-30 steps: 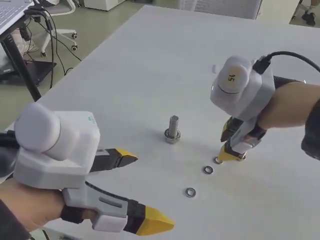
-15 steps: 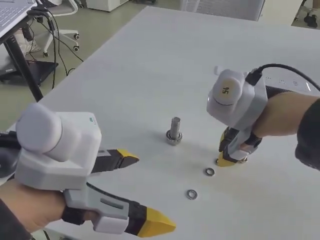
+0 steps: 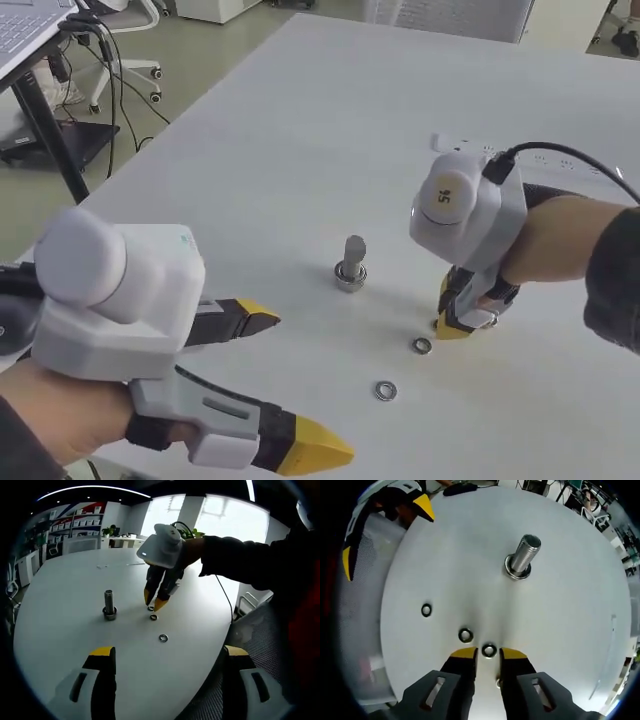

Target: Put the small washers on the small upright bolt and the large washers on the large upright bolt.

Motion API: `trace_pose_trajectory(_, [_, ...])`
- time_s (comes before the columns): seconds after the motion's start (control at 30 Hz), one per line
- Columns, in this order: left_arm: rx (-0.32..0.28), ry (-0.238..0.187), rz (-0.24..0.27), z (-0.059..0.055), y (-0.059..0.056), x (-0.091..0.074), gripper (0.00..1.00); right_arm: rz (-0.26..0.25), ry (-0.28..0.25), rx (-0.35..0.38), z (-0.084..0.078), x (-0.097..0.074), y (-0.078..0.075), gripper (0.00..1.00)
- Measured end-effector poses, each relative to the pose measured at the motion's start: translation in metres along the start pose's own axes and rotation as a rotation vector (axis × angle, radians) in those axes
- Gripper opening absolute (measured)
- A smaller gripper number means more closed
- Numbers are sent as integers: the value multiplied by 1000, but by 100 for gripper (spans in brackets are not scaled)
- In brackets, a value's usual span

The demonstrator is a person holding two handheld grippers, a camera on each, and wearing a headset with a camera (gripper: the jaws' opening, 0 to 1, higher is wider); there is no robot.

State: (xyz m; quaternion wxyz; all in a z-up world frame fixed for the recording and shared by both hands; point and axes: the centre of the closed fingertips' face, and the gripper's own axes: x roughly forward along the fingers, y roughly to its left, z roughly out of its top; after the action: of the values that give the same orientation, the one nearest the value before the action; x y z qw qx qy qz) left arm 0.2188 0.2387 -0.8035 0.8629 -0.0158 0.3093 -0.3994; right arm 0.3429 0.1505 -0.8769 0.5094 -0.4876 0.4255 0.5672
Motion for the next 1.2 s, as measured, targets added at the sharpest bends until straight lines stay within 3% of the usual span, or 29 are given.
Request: trace_pose_trajectory(1.2, [-5, -3, -2, 1, -2, 0, 87, -5, -11, 4, -3, 0, 2, 15])
